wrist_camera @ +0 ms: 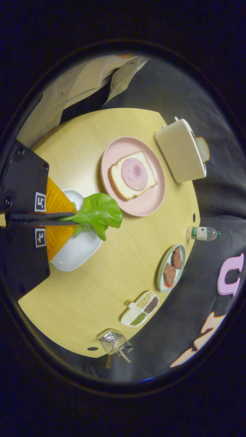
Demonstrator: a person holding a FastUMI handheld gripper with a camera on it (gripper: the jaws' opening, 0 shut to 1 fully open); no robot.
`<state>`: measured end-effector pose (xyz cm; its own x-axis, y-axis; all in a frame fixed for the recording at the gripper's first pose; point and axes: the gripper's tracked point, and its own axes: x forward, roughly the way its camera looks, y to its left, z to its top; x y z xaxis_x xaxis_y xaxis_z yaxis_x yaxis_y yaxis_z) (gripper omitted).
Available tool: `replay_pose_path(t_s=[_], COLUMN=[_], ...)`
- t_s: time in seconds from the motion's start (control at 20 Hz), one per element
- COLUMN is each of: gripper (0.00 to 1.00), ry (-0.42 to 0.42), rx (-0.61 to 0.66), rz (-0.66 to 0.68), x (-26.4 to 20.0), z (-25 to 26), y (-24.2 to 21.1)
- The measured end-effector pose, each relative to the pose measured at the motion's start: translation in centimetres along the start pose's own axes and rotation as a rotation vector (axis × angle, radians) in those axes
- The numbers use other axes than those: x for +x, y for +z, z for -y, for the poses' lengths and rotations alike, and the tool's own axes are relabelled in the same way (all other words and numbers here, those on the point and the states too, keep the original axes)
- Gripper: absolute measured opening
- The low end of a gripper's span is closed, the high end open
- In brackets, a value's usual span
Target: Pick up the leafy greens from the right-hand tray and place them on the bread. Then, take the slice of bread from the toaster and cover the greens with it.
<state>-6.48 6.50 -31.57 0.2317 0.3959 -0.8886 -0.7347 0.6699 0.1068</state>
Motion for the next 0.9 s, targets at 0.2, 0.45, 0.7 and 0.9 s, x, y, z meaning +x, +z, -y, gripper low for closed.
replay_pose_path(t_s=[0.2, 0.45, 0.7, 0.9], gripper=[0.03, 0.04, 0.03, 0.04], ry=[0.021, 0.063, 0.103, 0.138], rx=[-0.030, -0.064, -0.106, -0.127], rz=[0.042, 0.054, 0.047, 0.044], x=[-0.2, 0.5, 2.0, 3.2], z=[-2.1, -4.7, -7.4, -9.6], y=[3.1, 5.8, 8.2, 9.8])
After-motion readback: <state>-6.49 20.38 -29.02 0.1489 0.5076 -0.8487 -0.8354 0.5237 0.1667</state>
